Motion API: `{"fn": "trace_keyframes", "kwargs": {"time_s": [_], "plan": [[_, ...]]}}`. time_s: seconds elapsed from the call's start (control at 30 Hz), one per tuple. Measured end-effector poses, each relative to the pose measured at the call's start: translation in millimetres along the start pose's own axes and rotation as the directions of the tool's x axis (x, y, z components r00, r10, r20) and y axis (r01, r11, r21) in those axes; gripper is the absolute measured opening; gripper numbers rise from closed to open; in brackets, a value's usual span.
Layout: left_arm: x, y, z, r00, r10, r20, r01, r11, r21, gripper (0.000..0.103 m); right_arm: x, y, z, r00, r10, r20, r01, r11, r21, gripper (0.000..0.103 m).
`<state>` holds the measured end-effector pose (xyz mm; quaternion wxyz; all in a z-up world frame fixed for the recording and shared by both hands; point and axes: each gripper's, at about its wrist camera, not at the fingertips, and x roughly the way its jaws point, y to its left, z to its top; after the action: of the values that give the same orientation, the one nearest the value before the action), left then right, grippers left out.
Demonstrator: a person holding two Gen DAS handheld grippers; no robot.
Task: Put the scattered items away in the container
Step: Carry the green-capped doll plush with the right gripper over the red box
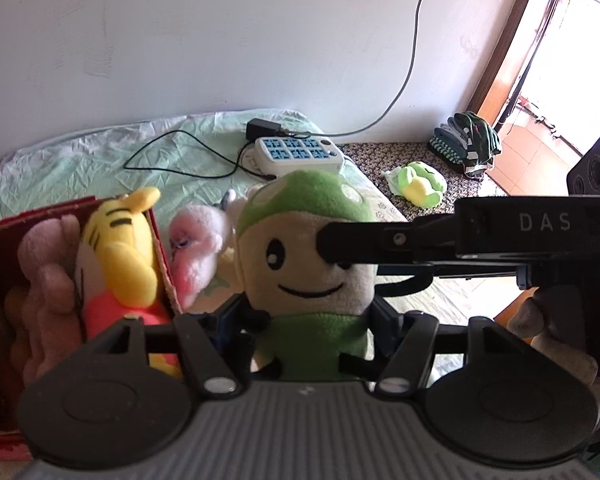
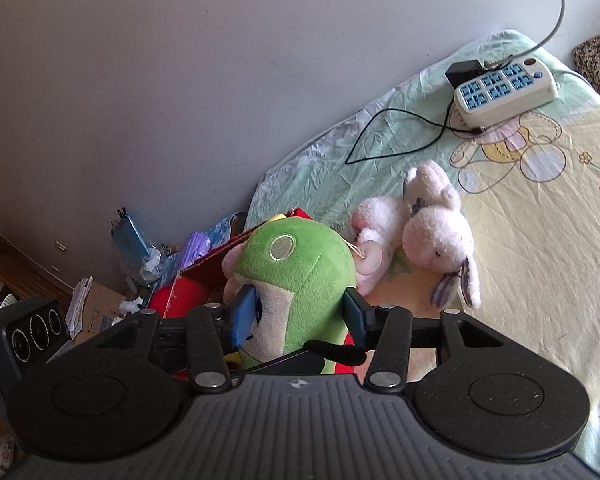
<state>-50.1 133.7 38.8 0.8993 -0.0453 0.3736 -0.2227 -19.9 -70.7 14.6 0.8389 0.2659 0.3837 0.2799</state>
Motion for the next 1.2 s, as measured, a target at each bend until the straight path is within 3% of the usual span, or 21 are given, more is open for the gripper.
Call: {"fn": "trace_keyframes", "kwargs": {"time_s": [0.23, 0.53, 0.9, 1.2], "plan": [[-30, 26, 6, 0.998, -0.007, 0.062, 0.007, 1.0, 0.004, 0.067, 8, 41, -2, 0.997, -0.005, 0.081, 0.009, 0.999, -0.051, 0.05], [-78, 85, -4, 0.987, 0.086, 0.138, -0.079, 0.995, -0.056, 0.068, 52, 99, -7, 0.995, 0.066, 0.081, -0.055, 0.989, -0.137, 0.05], [-93, 148, -27, 0.974, 0.196, 0.116, -0.175, 0.969, -0.173, 0.068, 127, 138, -20, 0.993, 0.11, -0.037, -0.115, 0.978, -0.177, 0.05], [-68, 192, -40, 0.974, 0.222, 0.037, -0.209, 0.954, -0.216, 0.069, 178, 152, -34, 0.995, 0.05, -0.089, -0.069, 0.971, -0.228, 0.05]]}}
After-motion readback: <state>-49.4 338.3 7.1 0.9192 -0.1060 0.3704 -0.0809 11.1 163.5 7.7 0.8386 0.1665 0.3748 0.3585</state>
